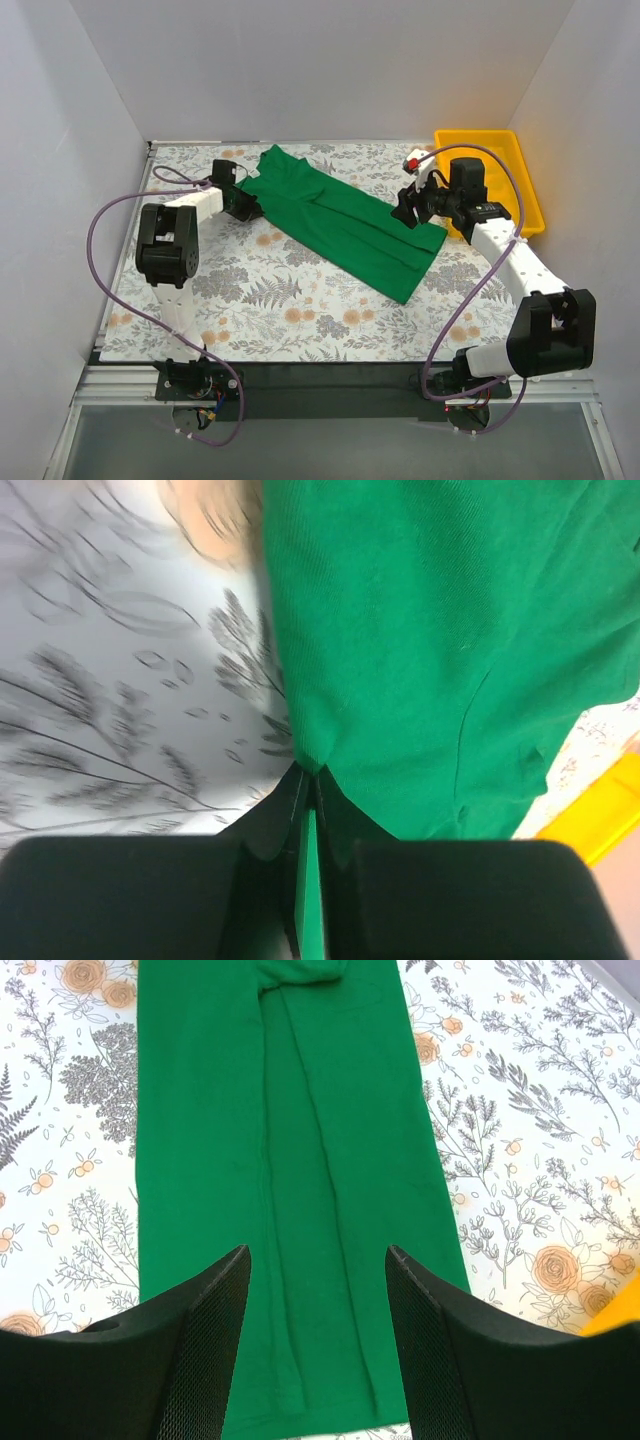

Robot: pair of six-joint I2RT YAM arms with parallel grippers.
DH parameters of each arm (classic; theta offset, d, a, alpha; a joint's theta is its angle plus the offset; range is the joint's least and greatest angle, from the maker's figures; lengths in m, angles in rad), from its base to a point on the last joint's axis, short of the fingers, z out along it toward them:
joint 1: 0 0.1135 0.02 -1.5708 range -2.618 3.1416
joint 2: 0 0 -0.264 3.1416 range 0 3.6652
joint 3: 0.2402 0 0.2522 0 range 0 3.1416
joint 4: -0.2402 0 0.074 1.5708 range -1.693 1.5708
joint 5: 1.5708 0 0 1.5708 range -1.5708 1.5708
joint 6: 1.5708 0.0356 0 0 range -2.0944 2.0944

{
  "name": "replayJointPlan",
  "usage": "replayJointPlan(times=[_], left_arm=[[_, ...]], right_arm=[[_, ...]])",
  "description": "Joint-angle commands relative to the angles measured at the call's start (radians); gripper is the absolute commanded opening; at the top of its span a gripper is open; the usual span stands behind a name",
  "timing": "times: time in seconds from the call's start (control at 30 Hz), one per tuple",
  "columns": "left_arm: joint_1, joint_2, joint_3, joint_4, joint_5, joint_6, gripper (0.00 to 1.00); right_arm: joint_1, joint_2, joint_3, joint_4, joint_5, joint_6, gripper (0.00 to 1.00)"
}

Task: Fold and stack the t-shirts

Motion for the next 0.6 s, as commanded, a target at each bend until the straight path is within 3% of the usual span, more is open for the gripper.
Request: replayJointPlan(times=[0.0, 0.13, 0.17, 0.2, 0.3, 0.33, 0.43, 0.47, 0.5, 0.57], left_arm=[[0.086, 0.005, -0.013, -0.141, -0.135, 0.143, 0.00], [0.244, 0.059, 0.091, -0.184, -0.040, 0.311, 0.01], [0.263, 0.063, 0.115, -0.201, -0.030, 0.359, 0.05], [0.293, 0.063, 0.142, -0.208, -0.015, 0.379, 0.24], [0.312, 0.007, 0.151, -0.192, 0.014, 0.454, 0.49], [0.314, -0.060, 0.118, -0.175, 0.022, 0.462, 0.51], [0.312, -0.262, -0.014, -0.051, -0.013, 0.471, 0.55], [0.312, -0.323, -0.065, -0.025, -0.035, 0.465, 0.57], [0.314, -0.392, -0.117, 0.006, -0.055, 0.458, 0.60], [0.314, -0.608, -0.293, 0.100, -0.098, 0.445, 0.77]], right_arm=[[-0.010, -0.019, -0.009, 0.049, -0.050, -0.002, 0.63], [-0.007, 0.002, -0.016, 0.034, -0.150, -0.019, 0.63], [-0.005, 0.012, -0.016, 0.016, -0.196, -0.072, 0.63], [0.015, 0.028, -0.012, -0.015, -0.272, -0.110, 0.62], [0.108, 0.056, -0.007, -0.113, -0.282, -0.259, 0.62], [0.145, 0.062, -0.009, -0.131, -0.262, -0.293, 0.62], [0.353, 0.091, -0.036, -0.158, -0.119, -0.356, 0.62], [0.421, 0.111, -0.047, -0.140, 0.002, -0.359, 0.62], [0.552, 0.121, -0.065, -0.106, 0.081, -0.327, 0.62], [0.672, 0.168, -0.093, -0.029, 0.340, -0.294, 0.62]])
